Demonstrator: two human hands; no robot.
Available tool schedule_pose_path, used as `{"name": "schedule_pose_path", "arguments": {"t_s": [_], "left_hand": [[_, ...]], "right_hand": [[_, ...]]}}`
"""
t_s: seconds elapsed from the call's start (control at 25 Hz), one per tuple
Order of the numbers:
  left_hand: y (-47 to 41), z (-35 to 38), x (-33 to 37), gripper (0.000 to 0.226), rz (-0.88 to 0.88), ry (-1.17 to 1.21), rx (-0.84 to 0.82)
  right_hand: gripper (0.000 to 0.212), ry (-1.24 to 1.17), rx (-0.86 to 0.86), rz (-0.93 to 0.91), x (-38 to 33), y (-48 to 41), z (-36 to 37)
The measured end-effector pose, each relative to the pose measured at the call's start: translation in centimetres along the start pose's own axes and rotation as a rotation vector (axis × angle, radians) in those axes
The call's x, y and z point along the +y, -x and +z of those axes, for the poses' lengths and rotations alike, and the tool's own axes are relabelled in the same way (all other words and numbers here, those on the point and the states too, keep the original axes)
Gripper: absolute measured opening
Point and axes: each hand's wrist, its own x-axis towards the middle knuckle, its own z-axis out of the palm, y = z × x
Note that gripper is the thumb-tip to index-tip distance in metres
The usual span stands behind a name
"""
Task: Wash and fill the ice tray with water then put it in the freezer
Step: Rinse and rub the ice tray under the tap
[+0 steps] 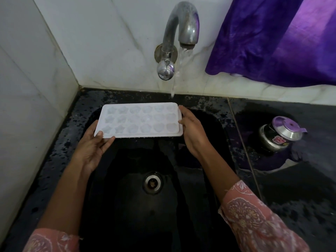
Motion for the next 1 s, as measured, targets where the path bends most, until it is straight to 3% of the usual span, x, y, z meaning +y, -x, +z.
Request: {"name": "schedule_pose_path", "arguments": {"t_s": [0.36,0.72,0.92,1.0], "left_hand": [[1.4,1.5,-0.6,0.043,-0.062,-0.035,-0.137],[2.7,5.9,-1.7,0.046,-0.246,-0.064,-0.175],[3.6,8.1,-2.5,0.013,-0.277,0.111,-0.187],[3.7,8.9,-2.7,0.013,-0.273,0.121,-0.213]], "right_hand": [[0.043,-0.052,0.082,-0.013,-0.4,2.0,-3.3],[0.048,-0.053,0.233,0.027,-0.4,2.7,-7.2],[0.046,-0.083,0.285,0.045,0.8,2.4,-9.3],[0.044,-0.136,0.327,0.054,0.6,2.6,-9.9]]}}
